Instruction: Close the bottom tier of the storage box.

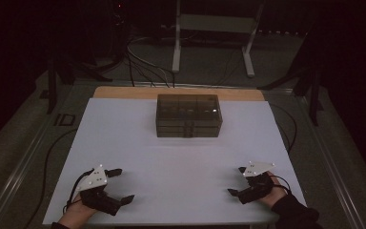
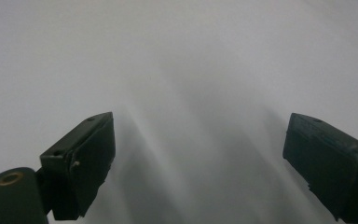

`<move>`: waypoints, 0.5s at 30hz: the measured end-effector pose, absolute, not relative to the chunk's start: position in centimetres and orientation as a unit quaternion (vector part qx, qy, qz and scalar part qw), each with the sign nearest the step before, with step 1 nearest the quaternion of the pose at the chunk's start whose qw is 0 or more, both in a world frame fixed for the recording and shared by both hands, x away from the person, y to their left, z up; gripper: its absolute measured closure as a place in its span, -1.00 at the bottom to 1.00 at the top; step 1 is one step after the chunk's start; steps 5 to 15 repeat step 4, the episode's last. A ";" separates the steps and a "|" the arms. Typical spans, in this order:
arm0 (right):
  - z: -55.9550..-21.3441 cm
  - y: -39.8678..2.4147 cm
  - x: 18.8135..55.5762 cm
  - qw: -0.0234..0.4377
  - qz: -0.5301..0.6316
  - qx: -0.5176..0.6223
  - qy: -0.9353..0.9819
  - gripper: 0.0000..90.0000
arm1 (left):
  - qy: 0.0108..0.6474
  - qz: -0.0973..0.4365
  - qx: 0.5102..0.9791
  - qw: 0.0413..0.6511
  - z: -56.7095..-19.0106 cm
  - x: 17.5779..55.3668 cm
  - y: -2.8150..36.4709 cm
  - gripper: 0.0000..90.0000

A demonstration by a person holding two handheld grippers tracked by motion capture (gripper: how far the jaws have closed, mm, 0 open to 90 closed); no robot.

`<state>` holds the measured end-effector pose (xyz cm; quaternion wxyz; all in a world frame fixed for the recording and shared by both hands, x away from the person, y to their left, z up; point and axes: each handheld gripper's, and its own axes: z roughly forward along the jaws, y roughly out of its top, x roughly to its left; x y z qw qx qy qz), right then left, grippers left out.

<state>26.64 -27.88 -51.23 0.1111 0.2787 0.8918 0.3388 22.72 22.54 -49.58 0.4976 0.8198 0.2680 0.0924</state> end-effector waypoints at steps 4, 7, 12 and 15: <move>-51.2 -27.9 26.6 0.111 0.339 0.279 0.892 -0.79 | 0.268 0.092 0.820 0.498 -49.6 22.7 22.5 -1.00; -51.2 -27.9 26.6 0.111 0.339 0.279 0.892 -0.79 | 0.268 0.092 0.820 0.498 -49.6 22.7 22.5 -1.00; -51.2 -27.9 26.6 0.111 0.339 0.279 0.892 -0.79 | 0.268 0.092 0.820 0.498 -49.6 22.7 22.5 -1.00; -51.2 -27.9 26.6 0.111 0.339 0.279 0.892 -0.79 | 0.268 0.092 0.820 0.498 -49.6 22.7 22.5 -1.00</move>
